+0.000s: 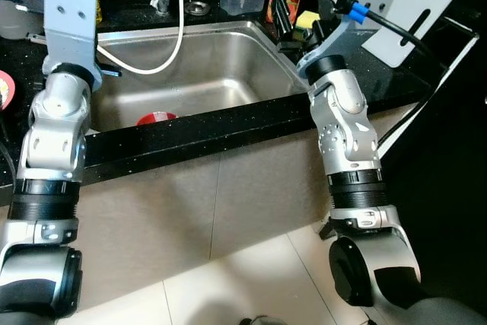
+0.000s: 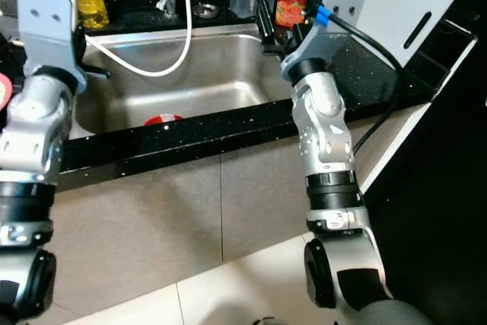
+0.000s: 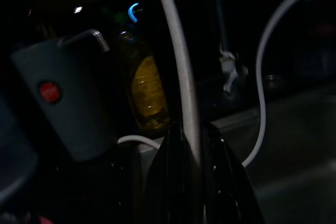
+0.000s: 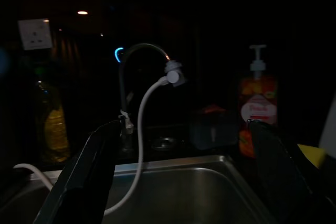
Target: Kitchen organization
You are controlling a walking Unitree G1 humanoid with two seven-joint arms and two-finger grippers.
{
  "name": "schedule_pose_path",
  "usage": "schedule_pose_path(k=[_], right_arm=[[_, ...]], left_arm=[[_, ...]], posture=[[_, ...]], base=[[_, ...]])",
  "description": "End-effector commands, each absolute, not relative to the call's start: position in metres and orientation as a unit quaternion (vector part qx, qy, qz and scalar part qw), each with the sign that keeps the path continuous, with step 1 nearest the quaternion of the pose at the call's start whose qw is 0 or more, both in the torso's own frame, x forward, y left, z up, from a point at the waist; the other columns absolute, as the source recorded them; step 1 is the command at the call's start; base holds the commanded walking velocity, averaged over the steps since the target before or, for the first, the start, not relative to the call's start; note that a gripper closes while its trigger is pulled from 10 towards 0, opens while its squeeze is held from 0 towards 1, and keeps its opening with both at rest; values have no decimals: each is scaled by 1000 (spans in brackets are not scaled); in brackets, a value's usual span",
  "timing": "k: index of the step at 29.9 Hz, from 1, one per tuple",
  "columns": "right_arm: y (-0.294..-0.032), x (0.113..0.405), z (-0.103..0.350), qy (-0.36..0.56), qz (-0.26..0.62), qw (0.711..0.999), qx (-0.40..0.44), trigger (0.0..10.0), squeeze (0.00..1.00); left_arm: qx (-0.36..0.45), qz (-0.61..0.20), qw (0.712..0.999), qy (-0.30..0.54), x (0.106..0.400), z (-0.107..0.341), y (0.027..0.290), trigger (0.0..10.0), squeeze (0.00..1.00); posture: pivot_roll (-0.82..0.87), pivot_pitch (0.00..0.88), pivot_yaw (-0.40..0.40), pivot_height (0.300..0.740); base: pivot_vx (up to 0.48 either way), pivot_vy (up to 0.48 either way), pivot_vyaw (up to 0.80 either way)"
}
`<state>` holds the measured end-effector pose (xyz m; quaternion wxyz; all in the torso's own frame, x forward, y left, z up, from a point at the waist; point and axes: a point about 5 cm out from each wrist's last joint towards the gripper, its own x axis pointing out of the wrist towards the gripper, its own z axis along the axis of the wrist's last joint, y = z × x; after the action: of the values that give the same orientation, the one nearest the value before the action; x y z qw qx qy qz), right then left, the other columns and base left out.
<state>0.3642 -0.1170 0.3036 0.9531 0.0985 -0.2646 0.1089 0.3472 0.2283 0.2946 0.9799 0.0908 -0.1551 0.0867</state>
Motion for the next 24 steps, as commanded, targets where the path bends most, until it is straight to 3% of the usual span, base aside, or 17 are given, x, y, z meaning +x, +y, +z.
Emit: schedule_pose_path(k=[1,3,4,5,6,8,9,11,15,18,20,22,24], right_arm=[[-130,366,303,-267,85,955,93,10000,0],[-131,367,301,-266,81,956,91,10000,0],[-133,368,299,-265,76,957,88,10000,0],[-133,368,299,-265,76,957,88,10000,0],[-134,369,299,-265,73,957,87,10000,0],[-130,367,305,-274,82,955,84,10000,0],[-130,367,305,-274,82,955,84,10000,0],[-128,366,312,-282,92,951,81,10000,0],[-132,368,311,-283,85,952,79,10000,0],[-131,368,310,-281,83,952,84,10000,0],[-130,367,307,-280,84,953,84,10000,0],[-128,367,302,-276,85,954,78,10000,0],[-131,365,307,-283,84,952,76,10000,0]], left_arm=[[-33,182,978,-97,348,284,257,10000,0],[-20,198,975,-96,347,283,262,10000,0],[52,226,964,-131,342,293,268,10000,0],[52,226,964,-131,342,293,268,10000,0],[94,260,946,-169,336,305,275,10000,0],[62,349,912,-207,321,321,304,10000,0],[62,349,912,-207,321,321,304,10000,0],[13,413,889,-198,310,319,333,10000,0],[59,388,897,-205,309,329,330,10000,0],[-27,405,905,-130,318,304,340,10000,0],[-42,411,905,-107,320,293,342,10000,0],[-3,414,904,-107,322,290,339,10000,0],[68,364,911,-181,327,323,318,10000,0]], posture=[[190,0,-33,740],[189,0,-35,740],[186,0,-37,740],[186,0,-37,740],[186,0,-38,740],[176,0,-28,740],[176,0,-28,740],[172,0,-27,740],[182,0,-25,740],[185,0,-20,740],[185,0,-20,740],[170,0,-17,740],[168,0,-14,740]], base=[[0,0,0],[0,0,0],[0,0,0],[0,0,0],[0,0,0],[0,0,0],[0,0,0],[0,0,0],[0,0,0],[0,0,0],[0,0,0],[0,0,0],[0,0,0]])
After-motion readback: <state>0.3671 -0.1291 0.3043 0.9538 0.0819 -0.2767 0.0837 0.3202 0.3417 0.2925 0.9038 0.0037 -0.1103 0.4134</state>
